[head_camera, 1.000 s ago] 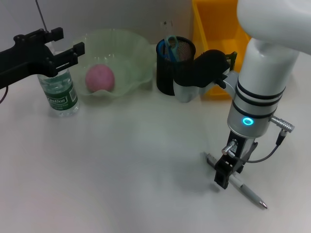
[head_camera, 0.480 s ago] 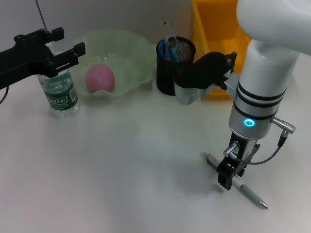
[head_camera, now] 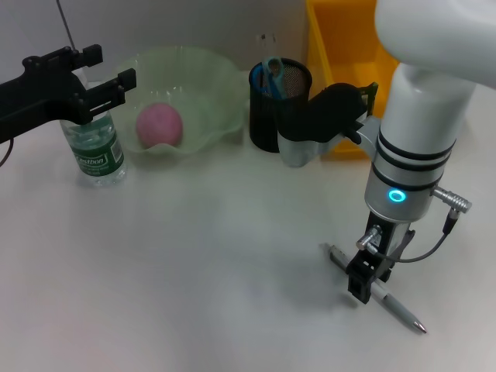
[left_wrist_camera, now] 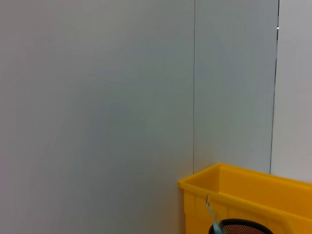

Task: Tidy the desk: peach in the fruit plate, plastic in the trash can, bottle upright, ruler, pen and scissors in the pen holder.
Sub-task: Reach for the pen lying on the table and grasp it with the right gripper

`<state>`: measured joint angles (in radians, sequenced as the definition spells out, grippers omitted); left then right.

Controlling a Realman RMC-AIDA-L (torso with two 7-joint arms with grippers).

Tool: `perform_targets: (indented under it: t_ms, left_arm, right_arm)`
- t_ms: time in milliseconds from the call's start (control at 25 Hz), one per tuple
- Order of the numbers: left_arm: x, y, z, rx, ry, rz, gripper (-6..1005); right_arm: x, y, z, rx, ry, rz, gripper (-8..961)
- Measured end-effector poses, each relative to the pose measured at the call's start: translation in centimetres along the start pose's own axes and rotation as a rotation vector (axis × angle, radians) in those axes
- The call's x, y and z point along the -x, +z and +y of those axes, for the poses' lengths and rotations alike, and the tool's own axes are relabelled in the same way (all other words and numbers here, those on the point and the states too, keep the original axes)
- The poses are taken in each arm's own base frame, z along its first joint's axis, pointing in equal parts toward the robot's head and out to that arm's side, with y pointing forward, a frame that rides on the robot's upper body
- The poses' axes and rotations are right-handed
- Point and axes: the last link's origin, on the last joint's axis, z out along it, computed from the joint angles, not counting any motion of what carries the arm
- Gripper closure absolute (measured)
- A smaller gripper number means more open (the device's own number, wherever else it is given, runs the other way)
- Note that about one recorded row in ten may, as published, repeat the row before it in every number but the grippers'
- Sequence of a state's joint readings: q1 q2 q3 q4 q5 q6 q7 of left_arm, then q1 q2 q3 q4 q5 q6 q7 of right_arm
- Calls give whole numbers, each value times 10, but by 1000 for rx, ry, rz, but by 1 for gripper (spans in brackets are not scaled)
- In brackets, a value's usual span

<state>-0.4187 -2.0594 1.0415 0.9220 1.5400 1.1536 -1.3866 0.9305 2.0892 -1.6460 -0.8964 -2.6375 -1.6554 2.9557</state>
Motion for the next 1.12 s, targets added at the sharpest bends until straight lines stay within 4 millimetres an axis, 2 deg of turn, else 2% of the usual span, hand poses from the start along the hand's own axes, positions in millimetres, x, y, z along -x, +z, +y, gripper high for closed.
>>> perform_targets:
  t_ms: [1120]
  left_arm:
    - [1,-2,-1,-2,-1,-4,336]
  right_arm:
    - [2,-1,-1,-19,-2,2,544]
